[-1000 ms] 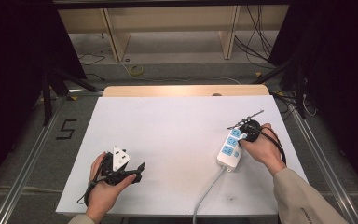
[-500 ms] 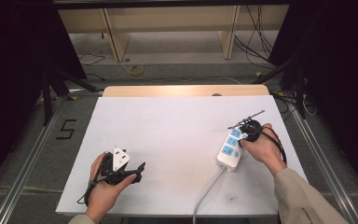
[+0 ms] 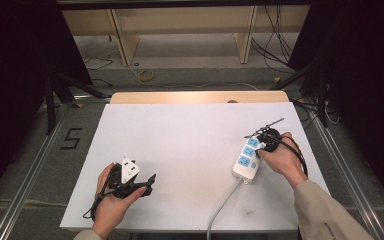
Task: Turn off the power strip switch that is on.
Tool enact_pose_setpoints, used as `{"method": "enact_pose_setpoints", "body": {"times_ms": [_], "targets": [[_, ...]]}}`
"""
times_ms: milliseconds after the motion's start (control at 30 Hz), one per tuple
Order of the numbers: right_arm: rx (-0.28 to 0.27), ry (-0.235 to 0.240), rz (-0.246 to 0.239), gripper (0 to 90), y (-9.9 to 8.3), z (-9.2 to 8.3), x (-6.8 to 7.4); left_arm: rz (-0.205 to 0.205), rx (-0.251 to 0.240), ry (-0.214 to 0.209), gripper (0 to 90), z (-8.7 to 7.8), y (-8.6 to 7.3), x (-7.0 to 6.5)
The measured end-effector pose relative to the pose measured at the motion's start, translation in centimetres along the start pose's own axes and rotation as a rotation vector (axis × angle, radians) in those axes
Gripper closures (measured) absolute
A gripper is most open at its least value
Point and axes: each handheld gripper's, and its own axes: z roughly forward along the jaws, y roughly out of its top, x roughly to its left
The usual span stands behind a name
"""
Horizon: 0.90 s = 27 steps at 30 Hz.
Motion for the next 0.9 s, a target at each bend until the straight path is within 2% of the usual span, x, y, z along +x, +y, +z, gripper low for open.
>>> {"method": "enact_pose_setpoints", "body": {"times_ms": [900], "targets": [[-0.008,0.011,0.006,90.0,-0.05,-0.02,-0.15,0.002,-0.003,0.003,18.8,-0.01,0.03,-0.06]]}}
